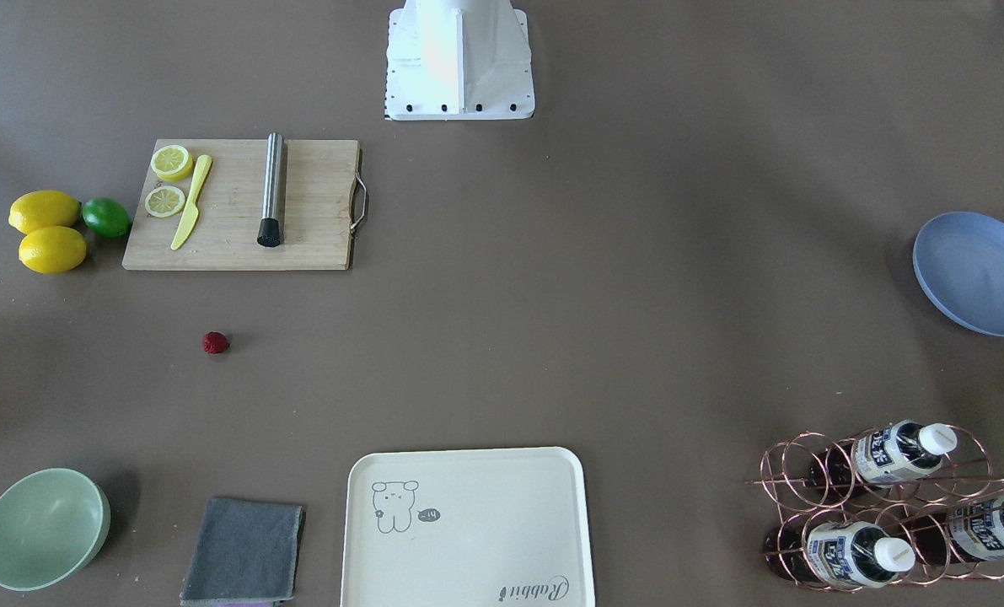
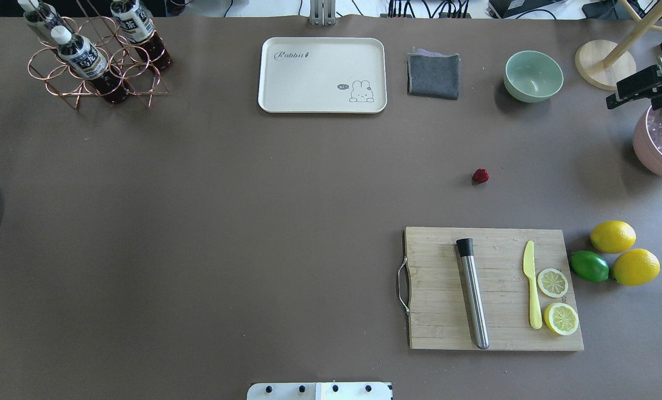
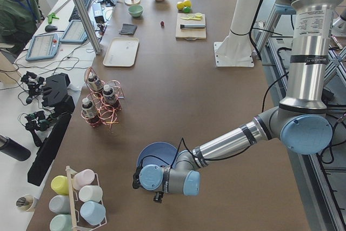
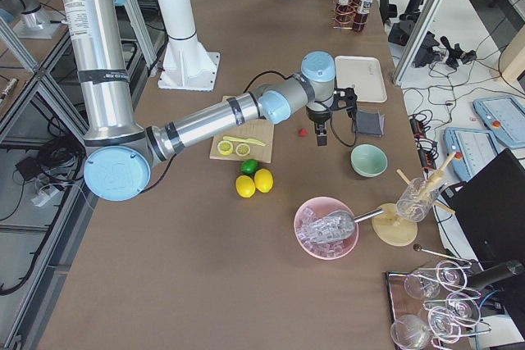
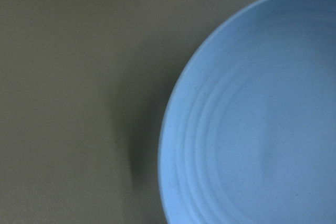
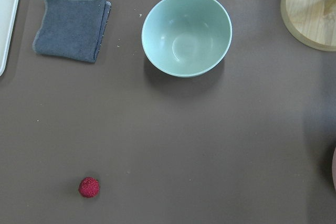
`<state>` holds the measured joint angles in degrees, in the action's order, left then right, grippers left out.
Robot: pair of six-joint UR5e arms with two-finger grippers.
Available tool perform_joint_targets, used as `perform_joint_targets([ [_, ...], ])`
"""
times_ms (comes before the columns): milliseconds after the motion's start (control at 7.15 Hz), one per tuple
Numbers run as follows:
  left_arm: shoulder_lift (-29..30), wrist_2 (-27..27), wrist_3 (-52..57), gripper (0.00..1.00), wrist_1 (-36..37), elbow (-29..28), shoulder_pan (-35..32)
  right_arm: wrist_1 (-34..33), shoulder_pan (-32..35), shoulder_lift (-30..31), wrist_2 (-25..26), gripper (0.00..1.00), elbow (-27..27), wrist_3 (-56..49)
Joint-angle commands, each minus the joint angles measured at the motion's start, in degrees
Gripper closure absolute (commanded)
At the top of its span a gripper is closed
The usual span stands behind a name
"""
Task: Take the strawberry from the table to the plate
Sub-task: 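Move the right gripper from the ice bowl toward the strawberry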
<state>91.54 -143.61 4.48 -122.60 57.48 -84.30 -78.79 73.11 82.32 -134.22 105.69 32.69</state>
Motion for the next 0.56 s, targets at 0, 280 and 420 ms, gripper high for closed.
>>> perform_joint_targets([
  [0,0.5,0.0,0.0,0.04,0.0,-0.7,0.5,0.0,0.3,-0.1,0.2,0.0,0.1,0.0],
  [280,0.5,0.0,0.0,0.44,0.0,-0.8,0.7,0.0,0.4,0.2,0.9,0.0,0.1,-0.1],
  [420,0.5,0.0,0.0,0.49,0.0,-1.1,0.7,0.0,0.4,0.3,0.9,0.0,0.2,-0.1],
])
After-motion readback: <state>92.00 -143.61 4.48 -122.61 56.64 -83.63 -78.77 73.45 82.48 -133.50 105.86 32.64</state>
